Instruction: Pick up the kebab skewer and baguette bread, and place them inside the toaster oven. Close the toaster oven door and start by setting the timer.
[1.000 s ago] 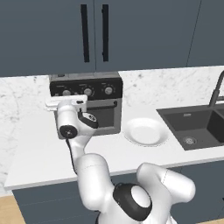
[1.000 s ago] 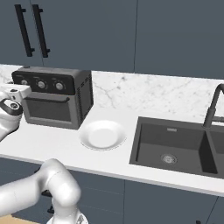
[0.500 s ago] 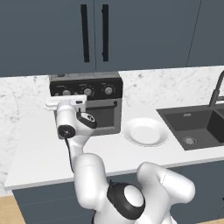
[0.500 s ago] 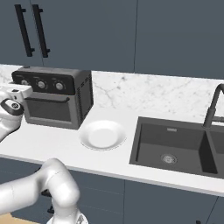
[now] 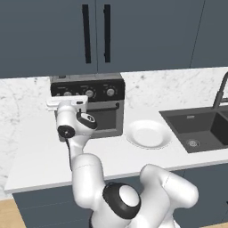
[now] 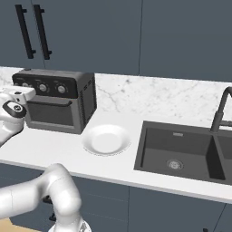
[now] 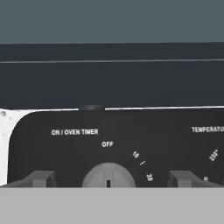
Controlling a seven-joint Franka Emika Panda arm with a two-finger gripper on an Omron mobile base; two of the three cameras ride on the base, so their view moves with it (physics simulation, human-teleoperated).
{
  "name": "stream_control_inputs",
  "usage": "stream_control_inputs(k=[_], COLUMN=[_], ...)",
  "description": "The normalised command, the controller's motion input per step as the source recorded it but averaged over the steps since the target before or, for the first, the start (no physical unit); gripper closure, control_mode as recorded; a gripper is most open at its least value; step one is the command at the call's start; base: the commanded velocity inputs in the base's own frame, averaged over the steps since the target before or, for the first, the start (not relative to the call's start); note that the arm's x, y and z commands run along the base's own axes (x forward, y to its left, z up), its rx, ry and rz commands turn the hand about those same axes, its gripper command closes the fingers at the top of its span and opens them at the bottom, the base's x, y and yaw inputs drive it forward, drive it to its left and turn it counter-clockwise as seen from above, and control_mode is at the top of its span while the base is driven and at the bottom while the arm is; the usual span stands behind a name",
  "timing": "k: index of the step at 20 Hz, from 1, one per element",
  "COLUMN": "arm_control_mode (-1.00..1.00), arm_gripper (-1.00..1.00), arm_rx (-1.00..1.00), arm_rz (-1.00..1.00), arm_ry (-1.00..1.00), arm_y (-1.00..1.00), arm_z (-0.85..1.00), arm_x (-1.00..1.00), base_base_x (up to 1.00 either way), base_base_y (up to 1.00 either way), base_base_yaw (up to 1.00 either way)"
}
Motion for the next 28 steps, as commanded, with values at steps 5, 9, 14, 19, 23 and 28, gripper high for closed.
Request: stream_control_inputs(k=[5,9,14,19,23,28], arm_control_mode=[-1.00,-1.00,-1.00,-1.00,-1.00,-1.00], arm_gripper=[-1.00,-1.00,-1.00,-1.00,-1.00,-1.00], arm_rx=[0.00,0.00,0.00,0.00,0.00,0.00], arm_rz=[-0.01,-0.01,-0.01,-0.01,-0.02,-0.02], arm_ry=[0.00,-0.01,-0.01,-0.03,-0.03,-0.06], arm_y=[0.05,0.11,0.14,0.02,0.00,-0.02], arm_z=[-0.11,-0.04,0.00,0.00,0.00,0.00], arm_x=[0.05,0.04,0.07,0.01,0.00,0.00], base_base_x=[0.00,0.00,0.00,0.00,0.00,0.00], base_base_y=[0.00,0.00,0.00,0.00,0.00,0.00], base_base_yaw=[0.00,0.00,0.00,0.00,0.00,0.00])
